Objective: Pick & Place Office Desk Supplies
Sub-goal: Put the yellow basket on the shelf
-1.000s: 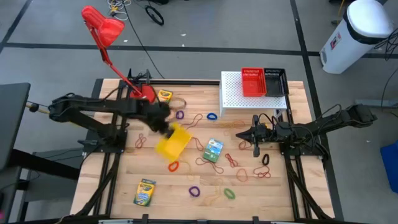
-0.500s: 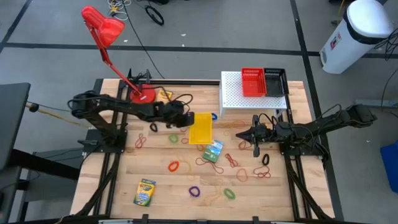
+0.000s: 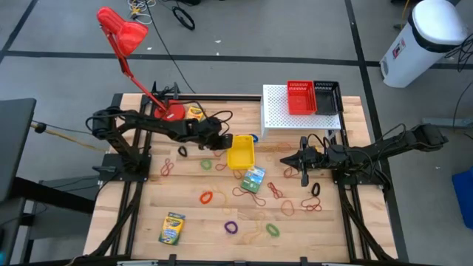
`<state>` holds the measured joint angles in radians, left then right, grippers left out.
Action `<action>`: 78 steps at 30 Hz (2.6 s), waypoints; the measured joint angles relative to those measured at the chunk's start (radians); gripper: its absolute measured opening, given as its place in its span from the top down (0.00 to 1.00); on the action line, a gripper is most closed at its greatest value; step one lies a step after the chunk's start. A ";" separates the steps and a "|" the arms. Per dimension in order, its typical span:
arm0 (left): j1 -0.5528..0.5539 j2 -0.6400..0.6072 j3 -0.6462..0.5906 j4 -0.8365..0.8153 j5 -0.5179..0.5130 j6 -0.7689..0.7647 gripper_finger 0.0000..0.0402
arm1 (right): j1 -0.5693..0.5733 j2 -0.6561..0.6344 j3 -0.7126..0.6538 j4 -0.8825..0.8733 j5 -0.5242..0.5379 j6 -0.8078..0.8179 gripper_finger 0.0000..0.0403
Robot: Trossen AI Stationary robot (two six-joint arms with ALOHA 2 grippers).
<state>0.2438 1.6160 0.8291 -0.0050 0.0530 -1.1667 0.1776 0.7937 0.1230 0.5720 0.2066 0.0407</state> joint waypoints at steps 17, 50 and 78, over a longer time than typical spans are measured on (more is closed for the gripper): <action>-0.064 -0.191 -0.098 0.082 -0.072 0.811 0.69 | 0.000 0.000 0.001 -0.052 0.005 0.204 0.98; -0.204 -0.207 -0.685 1.407 -0.263 1.282 0.98 | 0.020 1.002 1.301 -1.238 0.024 0.178 0.81; -0.205 -0.206 -0.673 1.222 -0.210 1.290 0.98 | -0.016 1.351 1.644 -1.560 0.157 -0.056 0.77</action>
<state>0.0387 1.4097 0.1561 1.2174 -0.1566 0.1234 0.1620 2.1452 1.7672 -0.9884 0.3640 -0.0148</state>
